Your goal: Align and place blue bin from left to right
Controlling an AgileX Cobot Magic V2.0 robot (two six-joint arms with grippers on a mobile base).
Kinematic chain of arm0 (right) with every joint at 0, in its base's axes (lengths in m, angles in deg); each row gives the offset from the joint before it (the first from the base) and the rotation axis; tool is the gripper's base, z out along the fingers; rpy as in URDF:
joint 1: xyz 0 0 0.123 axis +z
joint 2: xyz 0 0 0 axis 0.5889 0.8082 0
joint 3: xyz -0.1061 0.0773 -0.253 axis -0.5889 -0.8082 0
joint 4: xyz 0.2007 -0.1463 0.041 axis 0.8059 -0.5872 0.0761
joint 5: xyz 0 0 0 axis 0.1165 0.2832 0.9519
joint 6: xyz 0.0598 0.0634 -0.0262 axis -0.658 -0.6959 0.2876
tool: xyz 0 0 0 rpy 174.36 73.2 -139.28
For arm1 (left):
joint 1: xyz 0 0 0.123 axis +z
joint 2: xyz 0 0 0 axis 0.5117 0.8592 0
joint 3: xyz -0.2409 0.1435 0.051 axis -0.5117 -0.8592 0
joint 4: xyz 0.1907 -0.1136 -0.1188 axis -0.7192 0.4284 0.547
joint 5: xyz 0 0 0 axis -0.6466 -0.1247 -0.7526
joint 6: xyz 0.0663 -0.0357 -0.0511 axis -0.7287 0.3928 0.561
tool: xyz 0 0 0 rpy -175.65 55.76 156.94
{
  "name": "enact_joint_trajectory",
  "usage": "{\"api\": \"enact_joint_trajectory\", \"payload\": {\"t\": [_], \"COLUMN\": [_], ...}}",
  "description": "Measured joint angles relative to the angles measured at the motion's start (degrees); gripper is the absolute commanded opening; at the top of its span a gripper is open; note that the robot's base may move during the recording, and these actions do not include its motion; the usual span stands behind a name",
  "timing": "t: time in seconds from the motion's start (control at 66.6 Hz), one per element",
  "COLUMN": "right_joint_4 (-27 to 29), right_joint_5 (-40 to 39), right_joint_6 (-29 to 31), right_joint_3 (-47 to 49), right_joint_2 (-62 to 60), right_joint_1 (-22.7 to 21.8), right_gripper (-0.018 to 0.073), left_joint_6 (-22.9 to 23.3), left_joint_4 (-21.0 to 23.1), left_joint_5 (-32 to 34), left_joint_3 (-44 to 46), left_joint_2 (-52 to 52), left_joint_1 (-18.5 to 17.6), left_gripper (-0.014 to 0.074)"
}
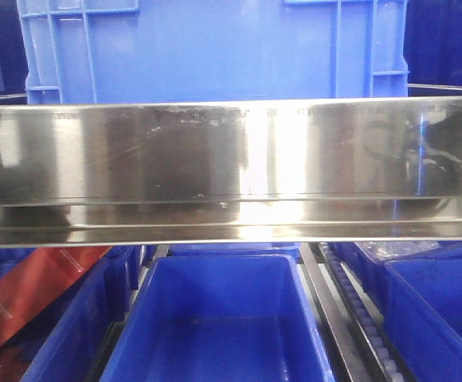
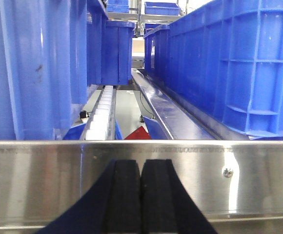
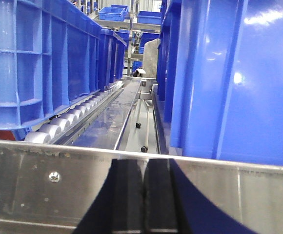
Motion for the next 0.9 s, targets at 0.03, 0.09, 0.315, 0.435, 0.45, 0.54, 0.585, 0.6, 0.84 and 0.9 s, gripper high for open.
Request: {"api": "enact_joint_trajectory", "payload": {"t": [0.03,0.09,0.315,0.435,0.45,0.54,0.585,0.6,0.84,0.9], "right_joint_4": [0.0,0.0,0.0,0.0,0.0,0.0,0.0,0.0,0.0,0.0], "right_joint_5": [0.0,0.0,0.0,0.0,0.0,0.0,0.0,0.0,0.0,0.0], "right_joint_6": [0.0,0.0,0.0,0.0,0.0,0.0,0.0,0.0,0.0,0.0], "right_joint_3": [0.0,0.0,0.0,0.0,0.0,0.0,0.0,0.0,0.0,0.0], "right_joint_2": [0.0,0.0,0.0,0.0,0.0,0.0,0.0,0.0,0.0,0.0], "right_joint_1": [0.0,0.0,0.0,0.0,0.0,0.0,0.0,0.0,0.0,0.0], "right_gripper": [-0.0079,-0.0079,-0.0079,-0.0079,-0.0079,-0.0079,-0.0079,-0.0079,-0.0079,-0.0079], "left_joint_6": [-0.2,-0.5,-0.8,0.7,0.7,1.1,1.2,1.2,1.5,1.6], "left_joint_4": [0.2,0.3,0.5,0.5,0.5,0.5,0.5,0.5,0.5,0.5], "left_joint_5": [0.1,0.1,0.5,1.5,1.7,1.9,2.0,2.0,2.1,2.1], "left_joint_3": [0.0,0.0,-0.1,-0.1,-0.1,-0.1,-0.1,-0.1,-0.1,-0.1], "left_joint_2": [0.0,0.0,0.0,0.0,0.0,0.0,0.0,0.0,0.0,0.0], "left_joint_1": [0.0,0.0,0.0,0.2,0.3,1.2,1.6,1.6,2.0,2.0], "left_gripper": [-0.0111,-0.0111,-0.0111,-0.0111,-0.0111,-0.0111,-0.0111,-0.0111,-0.0111,-0.0111]}}
